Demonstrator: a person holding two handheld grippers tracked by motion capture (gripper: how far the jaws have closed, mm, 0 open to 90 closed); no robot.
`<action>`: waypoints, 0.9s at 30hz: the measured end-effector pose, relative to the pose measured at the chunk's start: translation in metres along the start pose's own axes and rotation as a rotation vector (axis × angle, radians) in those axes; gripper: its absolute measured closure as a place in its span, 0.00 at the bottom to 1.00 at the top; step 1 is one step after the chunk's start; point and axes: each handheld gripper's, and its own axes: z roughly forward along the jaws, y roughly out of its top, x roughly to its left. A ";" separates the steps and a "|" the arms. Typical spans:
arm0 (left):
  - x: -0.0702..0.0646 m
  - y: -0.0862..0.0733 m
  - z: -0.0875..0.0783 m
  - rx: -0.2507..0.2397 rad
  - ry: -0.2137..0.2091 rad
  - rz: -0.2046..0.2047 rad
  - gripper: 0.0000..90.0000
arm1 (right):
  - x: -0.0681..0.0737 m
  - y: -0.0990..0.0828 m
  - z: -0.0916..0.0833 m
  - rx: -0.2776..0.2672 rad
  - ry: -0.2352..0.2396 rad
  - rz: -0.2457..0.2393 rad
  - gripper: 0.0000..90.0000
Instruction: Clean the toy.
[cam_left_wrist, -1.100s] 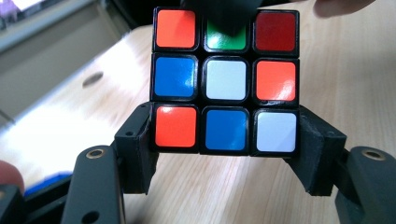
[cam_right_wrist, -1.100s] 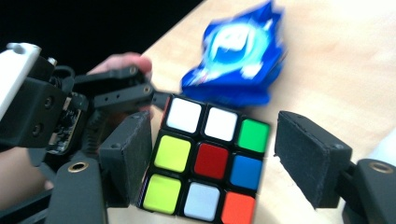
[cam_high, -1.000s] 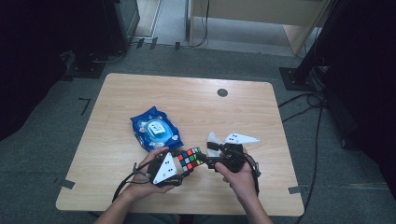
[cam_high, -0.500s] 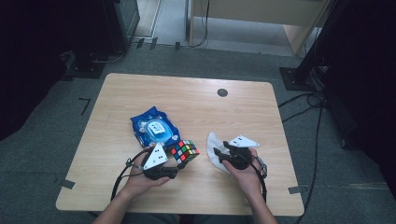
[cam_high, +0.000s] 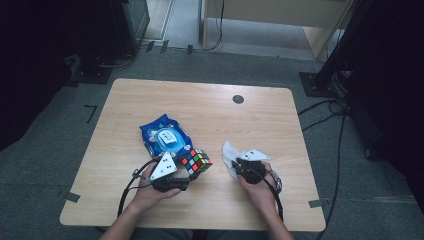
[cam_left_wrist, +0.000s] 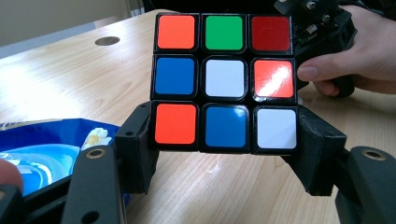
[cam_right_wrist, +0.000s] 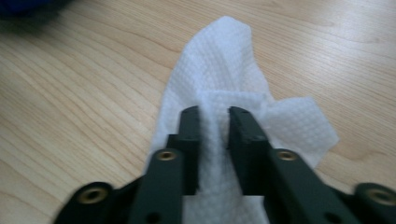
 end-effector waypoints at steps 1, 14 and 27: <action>0.000 0.000 -0.001 -0.005 0.001 -0.006 0.38 | -0.001 0.000 -0.001 0.004 -0.007 0.002 0.97; -0.009 0.001 0.000 -0.038 -0.002 0.028 0.38 | 0.038 0.042 -0.069 -0.366 0.209 0.010 0.99; -0.020 0.005 -0.003 -0.106 -0.032 0.076 0.38 | 0.070 0.049 -0.078 -0.437 0.386 0.038 0.99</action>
